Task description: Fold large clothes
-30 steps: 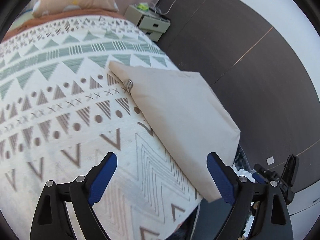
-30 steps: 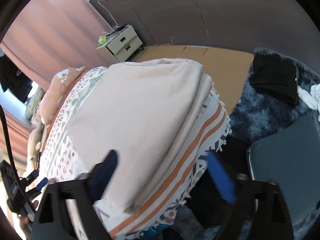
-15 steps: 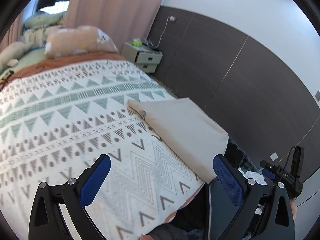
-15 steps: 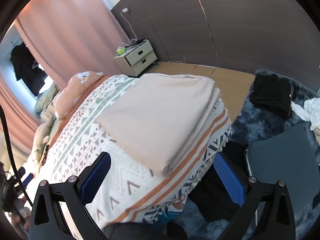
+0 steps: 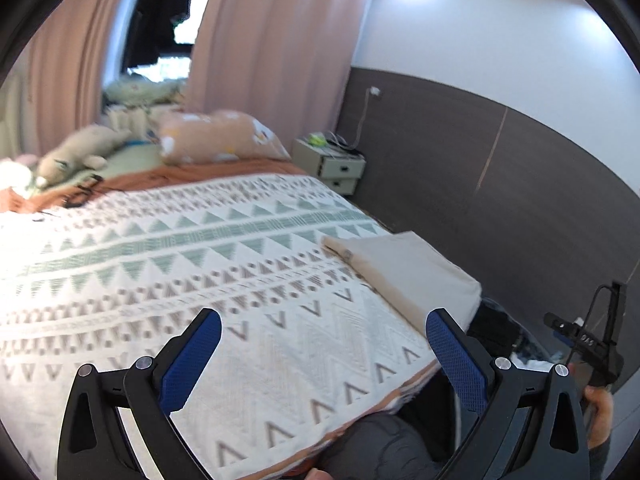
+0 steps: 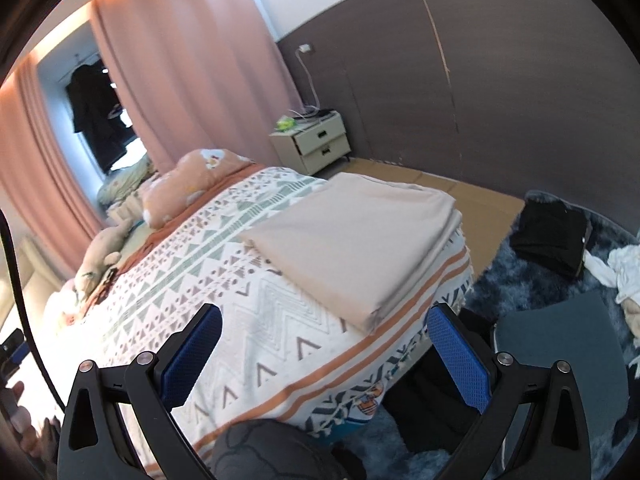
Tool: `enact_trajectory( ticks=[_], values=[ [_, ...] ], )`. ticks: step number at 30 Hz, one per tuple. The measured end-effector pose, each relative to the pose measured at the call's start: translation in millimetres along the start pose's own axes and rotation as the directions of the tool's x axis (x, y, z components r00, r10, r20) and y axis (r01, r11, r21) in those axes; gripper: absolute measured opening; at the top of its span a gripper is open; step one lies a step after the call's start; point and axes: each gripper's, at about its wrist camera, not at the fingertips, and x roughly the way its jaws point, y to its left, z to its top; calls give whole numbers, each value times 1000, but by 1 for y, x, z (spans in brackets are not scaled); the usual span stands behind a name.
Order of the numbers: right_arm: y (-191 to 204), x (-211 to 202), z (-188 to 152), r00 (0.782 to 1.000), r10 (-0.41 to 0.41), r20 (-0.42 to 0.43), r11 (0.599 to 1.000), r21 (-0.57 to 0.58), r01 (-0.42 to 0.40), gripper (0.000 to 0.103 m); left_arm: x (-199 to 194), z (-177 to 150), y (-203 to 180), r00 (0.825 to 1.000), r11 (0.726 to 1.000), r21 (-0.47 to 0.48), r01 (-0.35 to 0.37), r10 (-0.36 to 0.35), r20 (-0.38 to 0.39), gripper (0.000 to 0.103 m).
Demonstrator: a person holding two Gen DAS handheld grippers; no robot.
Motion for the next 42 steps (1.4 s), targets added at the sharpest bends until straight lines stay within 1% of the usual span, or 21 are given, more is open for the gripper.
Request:
enact_trajectory(
  ticks=[4,10,15,19,21,23,28,30,34,38,42],
  values=[
    [20,-18,-11,999,28,29,999,-47,-27,103,-28,-14,12,1000,1000,-18,-14,14,22,102],
    [49,-38,-30,996,63,55,992,-110,-57,103,-64,-39,27,995,997,-29,-77,79,65,102],
    [64,-49,-47,995,76,67,986,-151,-65,103,-89,-62,40,988,992,-40,-120,123,88,102],
    [76,-55,-62,995,80,60,979,-192,-67,103,-109,-79,48,979,985,-49,-166,170,109,102],
    [81,-58,-69,995,85,56,976,-204,-71,103,-122,-88,49,975,983,-52,-176,181,129,102],
    [85,-62,-75,995,92,49,973,-216,-79,103,-134,-95,51,966,977,-60,-204,211,147,102],
    [96,-70,-88,992,115,47,965,-243,-100,103,-160,-111,53,953,969,-90,-231,244,177,102],
    [99,-73,-93,990,134,48,963,-240,-119,103,-169,-117,53,944,963,-85,-257,269,190,102],
    [106,-74,-101,984,172,53,957,-245,-154,103,-181,-129,51,932,953,-56,-297,302,202,102],
    [116,-70,-113,983,178,51,952,-261,-159,103,-184,-145,55,929,950,-71,-304,312,201,102],
    [126,-59,-128,986,168,16,945,-288,-156,103,-182,-156,57,924,942,-57,-331,335,185,102]
  ],
)
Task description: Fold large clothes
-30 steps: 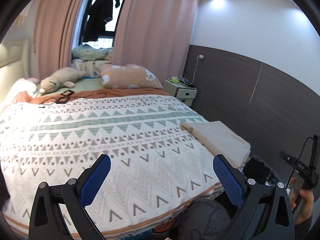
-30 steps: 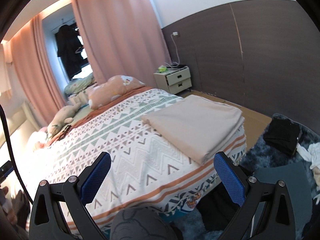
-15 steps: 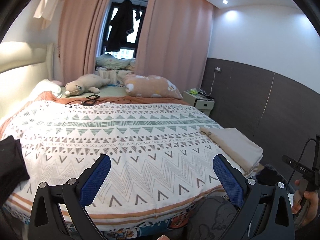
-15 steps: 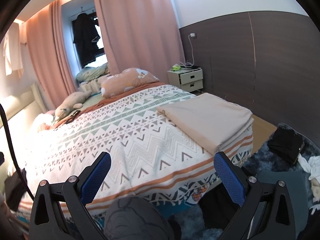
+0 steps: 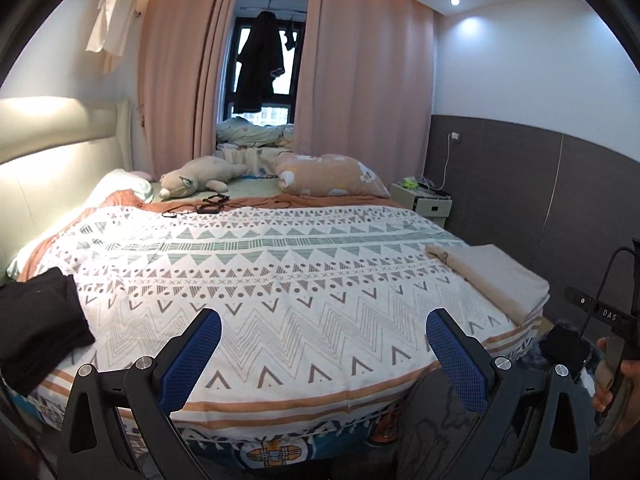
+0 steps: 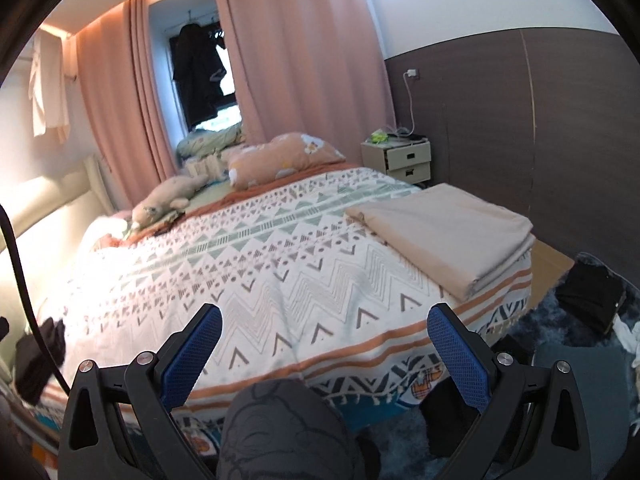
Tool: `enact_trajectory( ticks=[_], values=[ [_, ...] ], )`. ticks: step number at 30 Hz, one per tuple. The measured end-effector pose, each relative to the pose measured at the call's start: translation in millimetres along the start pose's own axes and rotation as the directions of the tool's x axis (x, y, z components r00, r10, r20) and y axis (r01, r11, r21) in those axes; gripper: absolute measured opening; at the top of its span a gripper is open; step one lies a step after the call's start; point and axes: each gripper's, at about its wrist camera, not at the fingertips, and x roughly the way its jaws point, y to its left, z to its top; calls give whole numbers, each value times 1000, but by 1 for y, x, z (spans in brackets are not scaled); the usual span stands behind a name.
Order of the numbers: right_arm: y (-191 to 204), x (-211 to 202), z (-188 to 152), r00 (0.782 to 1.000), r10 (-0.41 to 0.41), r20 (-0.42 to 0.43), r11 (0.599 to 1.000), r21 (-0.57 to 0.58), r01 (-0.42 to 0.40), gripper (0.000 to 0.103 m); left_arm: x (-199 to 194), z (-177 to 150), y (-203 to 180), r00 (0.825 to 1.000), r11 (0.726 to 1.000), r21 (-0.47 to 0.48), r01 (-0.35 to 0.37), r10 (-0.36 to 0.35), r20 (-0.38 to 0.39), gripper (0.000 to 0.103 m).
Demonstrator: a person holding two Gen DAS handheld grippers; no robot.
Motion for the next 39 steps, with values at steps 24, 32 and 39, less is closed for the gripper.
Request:
enact_trajectory(
  ticks=[24,32,39],
  values=[
    [22,19,-13,999,-19,-36,1000,-18,19,103,-4,-13,5,1000,1000,-7,-10,10,-3,102],
    [30,19,-14,998,-45,-31,998,-51,43,103,-7,-16,10,1000,1000,-23,-18,18,0,102],
    [35,18,-17,999,-30,-37,998,-54,28,103,-12,-18,15,1000,999,-40,-27,27,7,102]
  ],
)
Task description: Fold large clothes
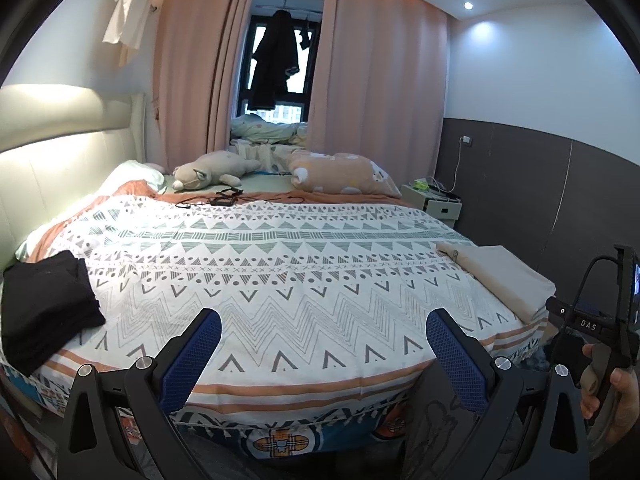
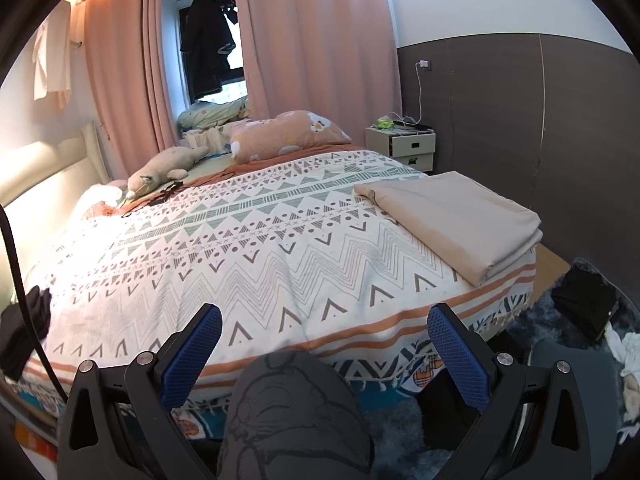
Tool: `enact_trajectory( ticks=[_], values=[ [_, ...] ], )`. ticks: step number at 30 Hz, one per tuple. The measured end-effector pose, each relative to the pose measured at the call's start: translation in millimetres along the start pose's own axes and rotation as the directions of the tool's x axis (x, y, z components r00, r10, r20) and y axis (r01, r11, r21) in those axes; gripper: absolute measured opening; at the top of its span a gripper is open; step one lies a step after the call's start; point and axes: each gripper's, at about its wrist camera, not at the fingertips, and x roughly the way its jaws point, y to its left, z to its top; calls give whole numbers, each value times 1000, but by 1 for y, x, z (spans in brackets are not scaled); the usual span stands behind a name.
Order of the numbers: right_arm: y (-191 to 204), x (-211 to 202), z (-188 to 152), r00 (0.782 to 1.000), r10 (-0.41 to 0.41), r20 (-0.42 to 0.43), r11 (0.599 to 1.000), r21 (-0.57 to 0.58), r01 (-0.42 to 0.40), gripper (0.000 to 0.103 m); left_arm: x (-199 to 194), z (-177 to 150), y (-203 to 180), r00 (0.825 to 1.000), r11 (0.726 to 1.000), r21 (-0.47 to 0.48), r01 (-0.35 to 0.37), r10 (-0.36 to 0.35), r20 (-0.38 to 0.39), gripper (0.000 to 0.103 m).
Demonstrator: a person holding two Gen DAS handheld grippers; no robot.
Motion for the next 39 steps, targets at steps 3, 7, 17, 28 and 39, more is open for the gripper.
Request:
enact_trajectory(
  ticks=[3,7,17,28,39],
  values=[
    [0,-1,0,1000,7,4,1000,1,-7,103,-1,-1,3,1000,1000,-8,-1,1,-1,102],
    [3,-3,-1,1000,12,14,1000,-5,-12,103,-2,-3,5,1000,1000,-11,-2,2,-3,102],
    [10,-3,-9,999,6,32,999,-35,-5,103,-5,-5,7,1000,1000,-14,-2,2,3,102],
    [10,1,-8,999,37,39,999,-2,-37,103,-10,-3,5,1000,1000,-4,-17,17,13,102],
    [13,3,-8,997,54,57,998,21,-55,103,-4,0,11,1000,999,-38,-22,21,-16,102]
  ],
)
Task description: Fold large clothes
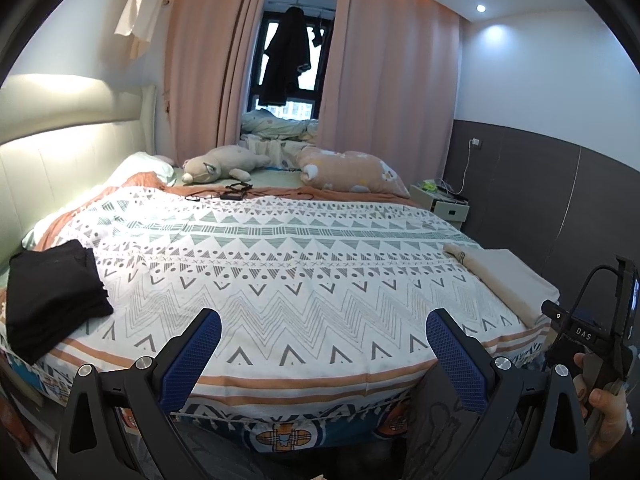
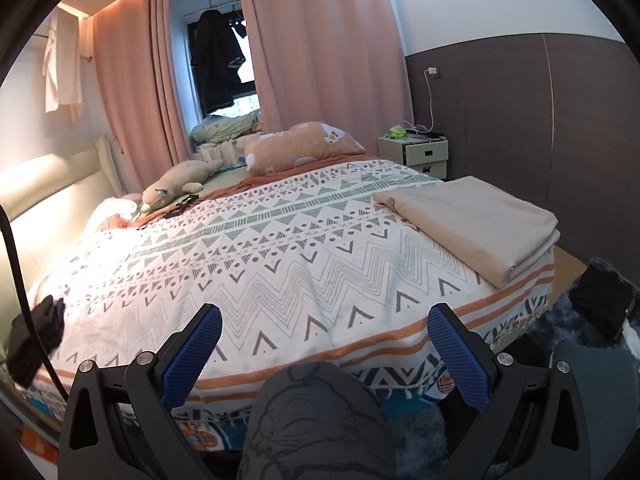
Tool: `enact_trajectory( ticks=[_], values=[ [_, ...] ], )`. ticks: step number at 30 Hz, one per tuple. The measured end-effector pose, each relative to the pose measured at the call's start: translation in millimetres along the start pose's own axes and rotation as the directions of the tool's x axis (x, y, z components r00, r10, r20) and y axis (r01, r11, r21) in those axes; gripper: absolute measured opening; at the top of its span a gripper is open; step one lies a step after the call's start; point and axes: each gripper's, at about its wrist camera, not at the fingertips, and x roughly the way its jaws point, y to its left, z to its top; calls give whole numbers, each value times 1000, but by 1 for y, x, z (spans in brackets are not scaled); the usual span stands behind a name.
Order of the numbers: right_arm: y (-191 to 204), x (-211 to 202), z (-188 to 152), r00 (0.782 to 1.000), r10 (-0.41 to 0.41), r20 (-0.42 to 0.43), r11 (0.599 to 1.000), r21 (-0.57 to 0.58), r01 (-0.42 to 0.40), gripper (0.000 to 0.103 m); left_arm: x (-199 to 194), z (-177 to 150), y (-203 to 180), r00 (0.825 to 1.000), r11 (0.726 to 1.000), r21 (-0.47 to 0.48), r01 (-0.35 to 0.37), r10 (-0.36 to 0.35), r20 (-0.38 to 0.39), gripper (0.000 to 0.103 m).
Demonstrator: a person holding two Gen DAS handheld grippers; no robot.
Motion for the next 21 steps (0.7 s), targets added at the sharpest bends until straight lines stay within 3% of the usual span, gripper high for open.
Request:
enact_trajectory(
  ticks=[9,21],
  values=[
    [-9,5,0,998,52,-18,997,61,-51,103,2,2,-5,1000,1000,2,3,-3,-9,102],
    [-8,5,-7,998,51,-24,997,55,-50,103,4,0,-11,1000,1000,12,3,-3,-15,102]
  ],
)
